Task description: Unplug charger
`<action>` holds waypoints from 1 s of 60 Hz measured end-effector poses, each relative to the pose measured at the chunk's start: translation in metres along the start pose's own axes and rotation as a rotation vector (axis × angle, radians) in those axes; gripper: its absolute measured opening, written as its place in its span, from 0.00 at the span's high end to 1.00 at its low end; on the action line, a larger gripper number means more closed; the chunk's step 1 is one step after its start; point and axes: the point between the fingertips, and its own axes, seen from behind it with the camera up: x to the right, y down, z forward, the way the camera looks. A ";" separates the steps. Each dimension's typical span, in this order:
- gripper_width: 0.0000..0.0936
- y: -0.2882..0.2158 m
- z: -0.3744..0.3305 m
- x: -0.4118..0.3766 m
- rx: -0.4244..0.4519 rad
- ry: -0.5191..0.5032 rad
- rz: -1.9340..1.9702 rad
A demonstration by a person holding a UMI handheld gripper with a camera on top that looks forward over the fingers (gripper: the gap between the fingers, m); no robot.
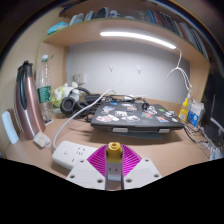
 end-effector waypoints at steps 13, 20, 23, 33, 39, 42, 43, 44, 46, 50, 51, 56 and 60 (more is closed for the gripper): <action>0.78 -0.114 -0.078 0.030 0.285 0.069 0.006; 0.78 -0.122 -0.103 0.057 0.295 0.089 0.031; 0.78 -0.113 -0.107 0.074 0.270 0.110 0.037; 0.77 -0.037 -0.089 0.105 0.077 0.134 0.042; 0.76 0.013 -0.074 0.105 -0.053 0.110 0.016; 0.76 0.029 -0.068 0.105 -0.102 0.103 -0.002; 0.76 0.033 -0.066 0.104 -0.112 0.101 -0.002; 0.76 0.038 -0.064 0.103 -0.124 0.099 -0.002; 0.74 0.045 -0.059 0.101 -0.150 0.091 0.000; 0.74 0.057 -0.050 0.097 -0.202 0.070 0.018; 0.74 0.059 -0.047 0.096 -0.212 0.065 0.023; 0.72 0.057 -0.033 0.098 -0.214 0.070 0.025; 0.69 0.054 -0.024 0.100 -0.218 0.087 0.024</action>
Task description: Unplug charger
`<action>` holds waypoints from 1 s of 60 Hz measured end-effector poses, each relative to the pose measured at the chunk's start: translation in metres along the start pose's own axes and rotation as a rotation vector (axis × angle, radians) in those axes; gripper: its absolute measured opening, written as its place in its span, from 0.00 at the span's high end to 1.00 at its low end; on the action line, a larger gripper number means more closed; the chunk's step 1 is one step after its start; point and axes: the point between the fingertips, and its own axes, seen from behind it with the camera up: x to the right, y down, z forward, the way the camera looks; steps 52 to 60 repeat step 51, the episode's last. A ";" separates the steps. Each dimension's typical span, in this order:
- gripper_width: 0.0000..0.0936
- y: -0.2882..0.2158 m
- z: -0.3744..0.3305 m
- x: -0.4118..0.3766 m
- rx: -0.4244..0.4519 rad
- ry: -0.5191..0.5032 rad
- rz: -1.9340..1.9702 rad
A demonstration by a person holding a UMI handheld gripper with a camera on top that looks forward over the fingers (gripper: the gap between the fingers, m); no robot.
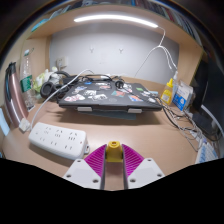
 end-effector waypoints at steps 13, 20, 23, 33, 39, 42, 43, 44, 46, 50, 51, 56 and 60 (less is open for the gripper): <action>0.64 -0.009 0.024 -0.007 0.008 -0.019 0.029; 0.35 -0.011 0.022 -0.007 0.026 -0.022 0.055; 0.06 -0.013 0.018 -0.007 0.038 -0.030 0.068; 0.06 -0.028 -0.015 0.012 0.144 0.009 0.137; 0.06 -0.027 -0.046 0.004 0.179 -0.069 0.175; 0.06 -0.026 -0.061 0.001 0.202 -0.100 0.185; 0.06 -0.025 -0.066 -0.001 0.208 -0.107 0.190; 0.06 -0.024 -0.071 0.000 0.214 -0.114 0.194; 0.06 -0.022 -0.080 0.000 0.226 -0.127 0.201; 0.06 -0.014 -0.095 0.003 0.245 -0.154 0.223; 0.06 -0.012 -0.098 0.004 0.251 -0.159 0.231; 0.06 -0.012 -0.098 0.004 0.251 -0.159 0.231; 0.06 -0.012 -0.098 0.004 0.251 -0.159 0.231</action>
